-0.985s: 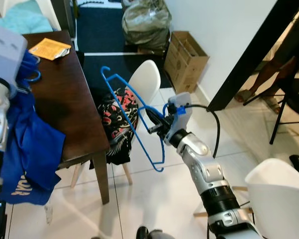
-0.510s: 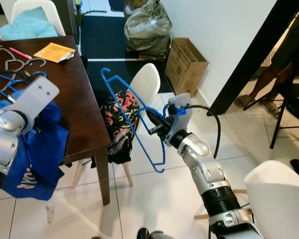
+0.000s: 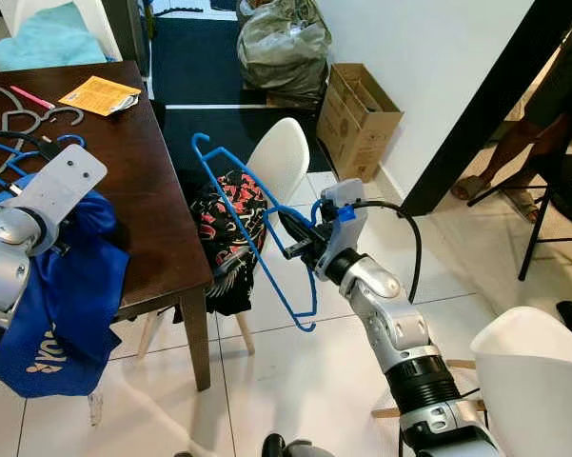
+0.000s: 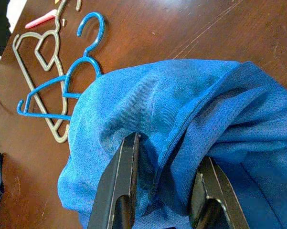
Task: Hang hanger
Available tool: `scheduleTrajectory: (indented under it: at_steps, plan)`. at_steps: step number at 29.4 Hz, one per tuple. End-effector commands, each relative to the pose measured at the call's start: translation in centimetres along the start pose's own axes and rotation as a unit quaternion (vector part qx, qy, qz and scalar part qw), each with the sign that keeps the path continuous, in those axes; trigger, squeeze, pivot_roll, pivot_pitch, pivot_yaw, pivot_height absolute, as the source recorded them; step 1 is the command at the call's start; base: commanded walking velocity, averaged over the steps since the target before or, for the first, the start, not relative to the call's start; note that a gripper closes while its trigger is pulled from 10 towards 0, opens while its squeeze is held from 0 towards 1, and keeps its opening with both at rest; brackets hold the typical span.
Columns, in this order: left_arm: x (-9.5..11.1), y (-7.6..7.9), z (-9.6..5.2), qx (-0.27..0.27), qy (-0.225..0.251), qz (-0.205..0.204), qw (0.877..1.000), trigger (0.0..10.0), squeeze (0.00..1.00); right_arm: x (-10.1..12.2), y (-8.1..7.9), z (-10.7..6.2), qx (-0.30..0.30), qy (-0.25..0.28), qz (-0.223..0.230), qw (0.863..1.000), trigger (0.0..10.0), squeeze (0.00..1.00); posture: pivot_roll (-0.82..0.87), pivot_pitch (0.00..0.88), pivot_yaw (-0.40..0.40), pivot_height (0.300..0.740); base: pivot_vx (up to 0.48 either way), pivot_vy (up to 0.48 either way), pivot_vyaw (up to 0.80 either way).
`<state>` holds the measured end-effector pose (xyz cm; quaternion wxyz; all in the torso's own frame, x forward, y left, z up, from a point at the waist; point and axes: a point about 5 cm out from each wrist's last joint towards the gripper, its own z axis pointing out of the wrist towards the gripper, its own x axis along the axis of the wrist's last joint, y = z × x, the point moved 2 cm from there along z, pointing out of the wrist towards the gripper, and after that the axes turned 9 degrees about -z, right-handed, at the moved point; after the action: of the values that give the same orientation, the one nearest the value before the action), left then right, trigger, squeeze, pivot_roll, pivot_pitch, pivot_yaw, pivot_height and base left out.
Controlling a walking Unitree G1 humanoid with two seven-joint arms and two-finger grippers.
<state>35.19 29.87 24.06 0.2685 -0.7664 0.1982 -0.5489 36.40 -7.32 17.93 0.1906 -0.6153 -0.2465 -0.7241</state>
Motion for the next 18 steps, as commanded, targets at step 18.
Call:
scheduleTrajectory:
  at_steps: [18]
  plan:
    - [10.1, -3.1, -3.2, 0.071, 0.252, -0.177, 0.949, 10.0, 0.0, -0.5, -0.4, -0.3, 0.014, -0.009, 0.001, 1.0, 10.0, 0.0, 0.06, 0.194, -0.099, 0.74, 0.0, 0.0, 0.0]
